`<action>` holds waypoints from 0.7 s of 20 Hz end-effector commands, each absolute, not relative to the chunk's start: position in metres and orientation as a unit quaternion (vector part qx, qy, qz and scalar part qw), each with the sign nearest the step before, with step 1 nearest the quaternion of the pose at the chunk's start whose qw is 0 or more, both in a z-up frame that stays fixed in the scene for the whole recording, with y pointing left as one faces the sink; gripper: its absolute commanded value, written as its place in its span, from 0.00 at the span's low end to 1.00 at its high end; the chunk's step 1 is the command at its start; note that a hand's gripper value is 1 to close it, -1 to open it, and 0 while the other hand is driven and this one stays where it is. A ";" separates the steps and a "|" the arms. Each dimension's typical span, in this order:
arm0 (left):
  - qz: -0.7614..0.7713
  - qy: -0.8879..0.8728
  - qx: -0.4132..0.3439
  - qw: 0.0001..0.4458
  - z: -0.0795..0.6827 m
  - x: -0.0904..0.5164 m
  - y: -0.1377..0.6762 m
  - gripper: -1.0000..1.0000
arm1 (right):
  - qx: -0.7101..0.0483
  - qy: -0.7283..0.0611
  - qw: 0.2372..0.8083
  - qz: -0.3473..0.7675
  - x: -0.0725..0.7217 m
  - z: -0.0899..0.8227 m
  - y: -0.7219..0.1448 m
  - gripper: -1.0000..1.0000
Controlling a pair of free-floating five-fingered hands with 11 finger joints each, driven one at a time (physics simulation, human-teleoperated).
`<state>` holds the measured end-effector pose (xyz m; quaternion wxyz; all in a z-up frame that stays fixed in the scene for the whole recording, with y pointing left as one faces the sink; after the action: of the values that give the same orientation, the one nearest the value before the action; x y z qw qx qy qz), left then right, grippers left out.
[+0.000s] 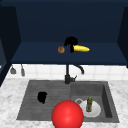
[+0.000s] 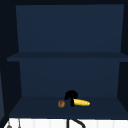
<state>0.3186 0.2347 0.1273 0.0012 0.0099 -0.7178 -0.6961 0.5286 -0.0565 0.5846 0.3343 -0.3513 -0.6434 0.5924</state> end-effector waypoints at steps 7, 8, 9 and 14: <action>-0.696 -0.718 0.010 0.001 0.127 0.319 0.235 0.50 | -0.331 -0.688 0.353 0.541 0.531 0.597 -0.080 0.00; -0.696 -0.718 0.010 0.001 0.127 0.319 0.235 0.50 | -0.332 -0.687 0.353 0.542 0.531 0.597 -0.082 0.00; -0.696 -0.718 0.010 0.001 0.127 0.319 0.235 0.50 | -0.330 -0.685 0.354 0.545 0.532 0.598 -0.082 0.00; -0.696 -0.718 0.010 0.001 0.127 0.319 0.235 0.50 | -0.323 -0.671 0.370 0.556 0.542 0.610 -0.077 0.00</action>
<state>0.3186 0.2347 0.1273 0.0012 0.0099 -0.7178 -0.6961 0.5350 -0.0813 0.6025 0.3471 -0.3369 -0.6748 0.5573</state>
